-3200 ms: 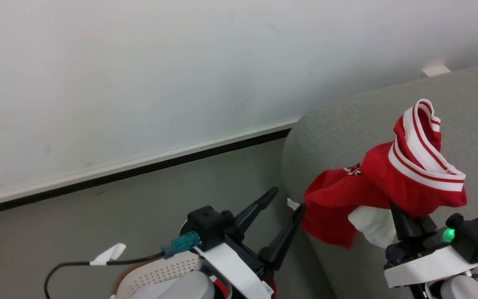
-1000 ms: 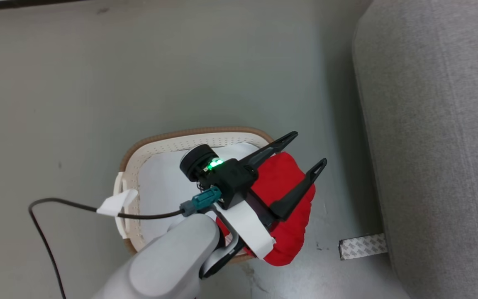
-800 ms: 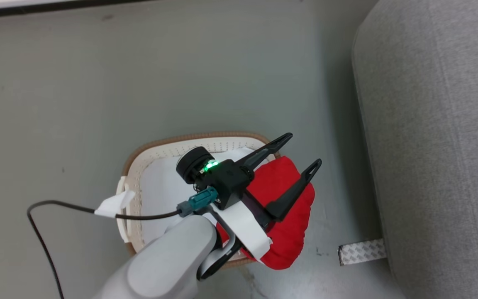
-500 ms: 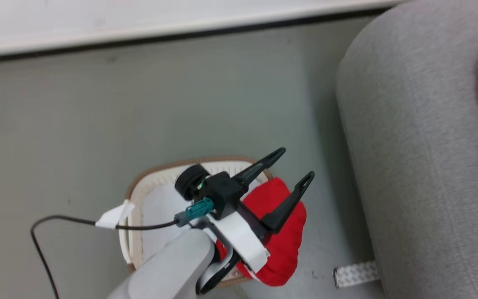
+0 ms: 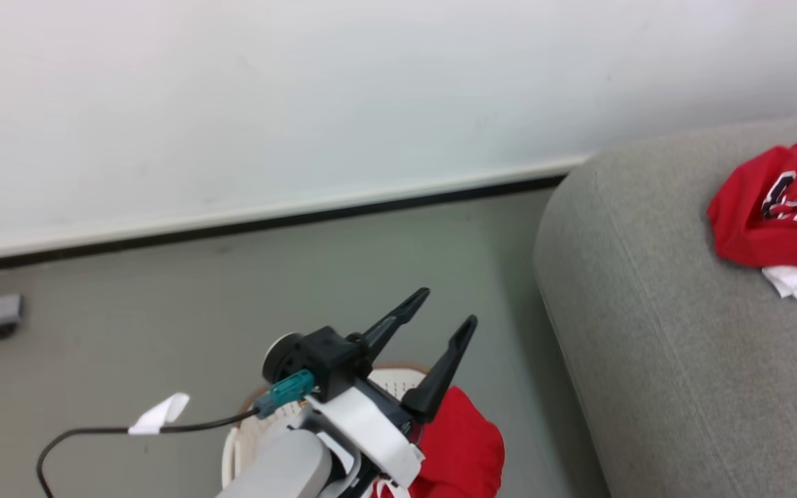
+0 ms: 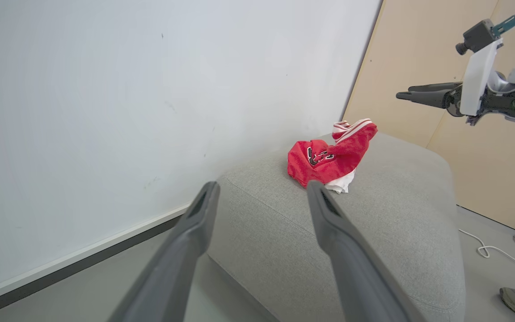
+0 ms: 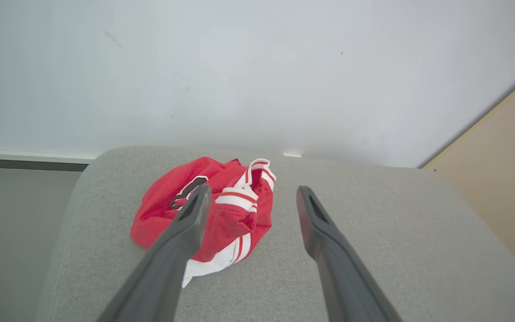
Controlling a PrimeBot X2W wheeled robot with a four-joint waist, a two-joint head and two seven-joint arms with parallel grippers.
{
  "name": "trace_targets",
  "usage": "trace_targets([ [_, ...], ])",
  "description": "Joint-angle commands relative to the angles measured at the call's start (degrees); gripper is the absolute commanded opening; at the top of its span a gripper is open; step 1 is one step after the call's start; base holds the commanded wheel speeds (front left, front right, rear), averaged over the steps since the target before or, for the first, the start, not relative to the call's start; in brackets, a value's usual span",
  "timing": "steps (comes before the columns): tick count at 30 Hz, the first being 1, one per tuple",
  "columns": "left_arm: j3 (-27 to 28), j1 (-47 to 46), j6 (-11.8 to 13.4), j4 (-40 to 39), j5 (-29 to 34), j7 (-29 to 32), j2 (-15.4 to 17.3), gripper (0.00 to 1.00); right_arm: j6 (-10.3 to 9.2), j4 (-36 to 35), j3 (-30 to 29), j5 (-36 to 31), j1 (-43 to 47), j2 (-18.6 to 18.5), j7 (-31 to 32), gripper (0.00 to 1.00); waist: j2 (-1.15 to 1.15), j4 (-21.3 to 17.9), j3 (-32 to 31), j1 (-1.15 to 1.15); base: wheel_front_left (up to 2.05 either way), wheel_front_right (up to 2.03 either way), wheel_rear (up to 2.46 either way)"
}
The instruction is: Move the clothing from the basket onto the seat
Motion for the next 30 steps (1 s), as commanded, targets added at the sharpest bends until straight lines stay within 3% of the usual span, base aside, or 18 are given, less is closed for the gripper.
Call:
trace_targets([
  [1,0.5,1.2,0.3,-0.2,-0.4,0.0,0.1,1.00,-0.12,-0.8,0.0,0.5,1.4,-0.2,-0.7,1.00,0.00,0.9,-2.8,0.01,0.00,0.00,0.00],
  [5,3.2,3.4,0.9,-0.7,0.0,0.0,0.3,1.00,-0.12,-5.2,0.0,-0.8,4.5,-0.4,-4.0,1.00,0.00,2.1,-5.4,0.01,0.00,0.00,0.00],
  [15,12.8,9.6,4.8,-1.7,2.3,0.0,3.3,1.00,-0.12,-18.0,-9.9,-2.7,17.1,6.9,-15.2,1.00,0.00,3.8,-8.1,0.01,0.00,0.00,0.00],
  [25,23.6,17.6,7.4,-3.6,5.2,0.0,2.5,1.00,-0.12,-34.1,-22.4,-13.3,36.9,22.3,-19.0,1.00,0.00,6.2,-9.4,0.01,0.00,0.00,0.00],
  [30,28.8,20.9,6.9,-4.7,8.4,0.0,1.2,1.00,-0.13,-39.3,-25.9,-17.3,44.2,30.1,-19.0,1.00,0.00,7.0,-8.9,0.01,0.00,0.00,0.00],
])
